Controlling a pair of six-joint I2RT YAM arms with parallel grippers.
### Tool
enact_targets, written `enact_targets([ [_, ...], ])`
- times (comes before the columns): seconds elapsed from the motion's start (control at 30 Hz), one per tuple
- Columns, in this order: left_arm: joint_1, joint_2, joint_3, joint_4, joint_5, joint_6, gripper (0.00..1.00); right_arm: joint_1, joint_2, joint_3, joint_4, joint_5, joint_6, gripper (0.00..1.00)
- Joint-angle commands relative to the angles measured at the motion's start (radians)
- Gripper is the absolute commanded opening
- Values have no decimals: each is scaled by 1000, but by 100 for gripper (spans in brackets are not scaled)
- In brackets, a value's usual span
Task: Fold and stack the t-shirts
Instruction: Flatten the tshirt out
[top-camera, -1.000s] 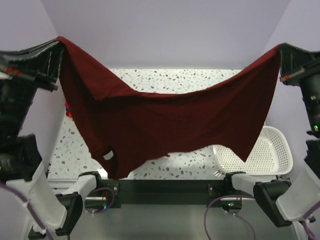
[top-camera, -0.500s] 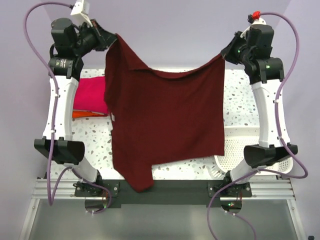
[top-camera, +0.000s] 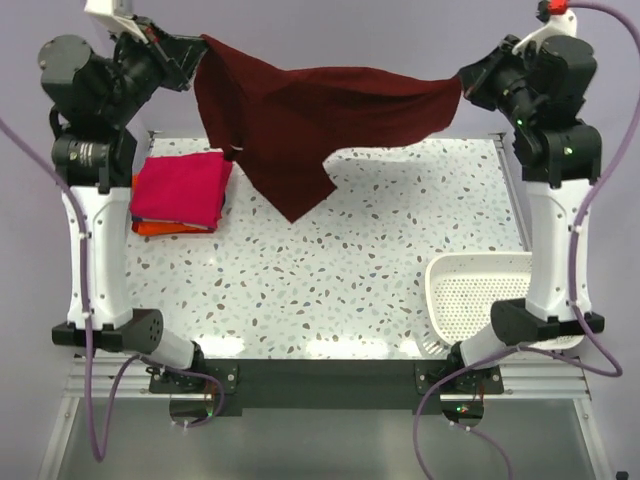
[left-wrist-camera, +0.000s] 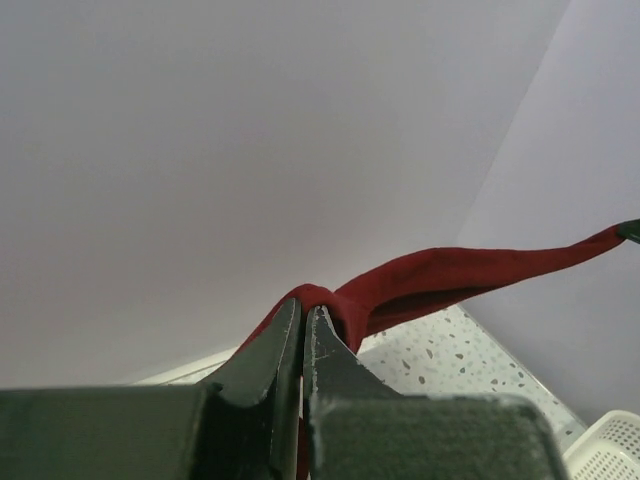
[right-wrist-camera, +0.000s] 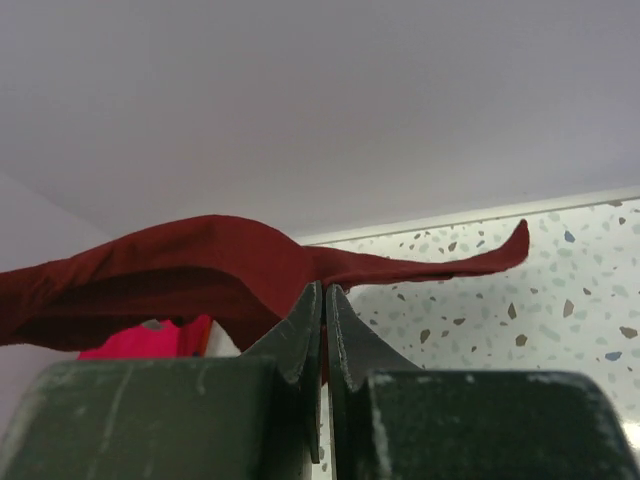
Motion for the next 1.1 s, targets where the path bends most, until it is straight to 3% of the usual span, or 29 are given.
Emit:
enact_targets([
  [0.0, 5, -172, -1, 44, -31, 57, 0, 3, -173, -7, 53, -26, -4, 0],
  [0.3, 5, -398, 38, -32, -123, 33, 0, 3, -423, -35, -5, -2, 1, 0],
  [0.5, 5, -410, 111, -16, -119, -24, 0, 3, -459, 35, -78, 20, -9, 0],
  [0.67, 5, -360, 17, 54, -59, -56, 0, 3, -448, -76, -55, 14, 4, 0],
  [0.87, 0, -187, -185, 185, 19, -82, 0, 3, -355, -293, 42, -29, 28, 0],
  [0.97, -36, -8, -210, 218, 6, -52, 0, 3, -261, -431, 148, -22, 36, 0],
  [1.07, -73, 334, -100, 194, -25, -6, 0, 3, -76, -482, 215, 19, 16, 0],
])
